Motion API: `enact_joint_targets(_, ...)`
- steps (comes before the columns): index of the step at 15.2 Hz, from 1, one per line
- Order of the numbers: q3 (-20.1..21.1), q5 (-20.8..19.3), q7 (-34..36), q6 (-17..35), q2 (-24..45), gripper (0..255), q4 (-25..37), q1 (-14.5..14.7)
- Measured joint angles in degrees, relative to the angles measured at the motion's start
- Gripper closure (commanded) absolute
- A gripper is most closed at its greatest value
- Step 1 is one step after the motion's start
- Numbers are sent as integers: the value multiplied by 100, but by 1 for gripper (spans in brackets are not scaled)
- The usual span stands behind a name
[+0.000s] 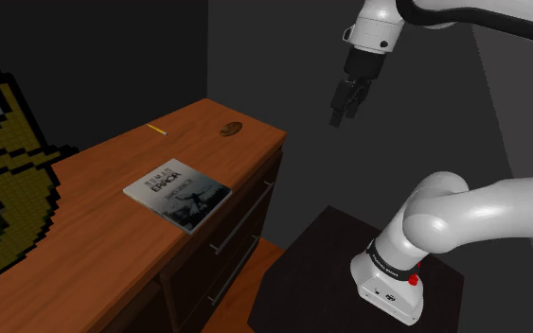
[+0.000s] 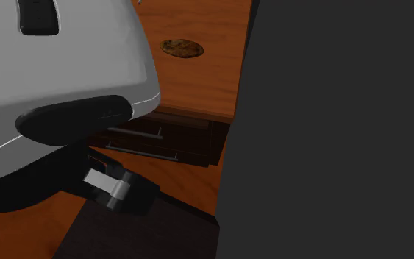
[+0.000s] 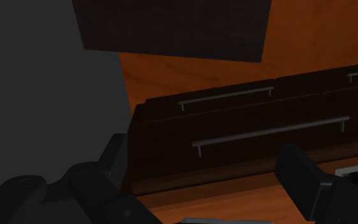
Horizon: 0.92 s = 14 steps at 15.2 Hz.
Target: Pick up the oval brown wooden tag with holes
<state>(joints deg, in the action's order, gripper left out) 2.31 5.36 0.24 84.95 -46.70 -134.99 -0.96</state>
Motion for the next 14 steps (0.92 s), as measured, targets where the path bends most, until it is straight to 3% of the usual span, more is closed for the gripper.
enact_joint_targets(3, 161, 87, 310, 172, 148, 0, -5, -63)
enact_joint_targets(8, 855, 387, 1671, 766, 937, 0, 295, -307)
enact_joint_targets(14, 1572, 389, 3343, 1543, 2153, 0, 827, -692)
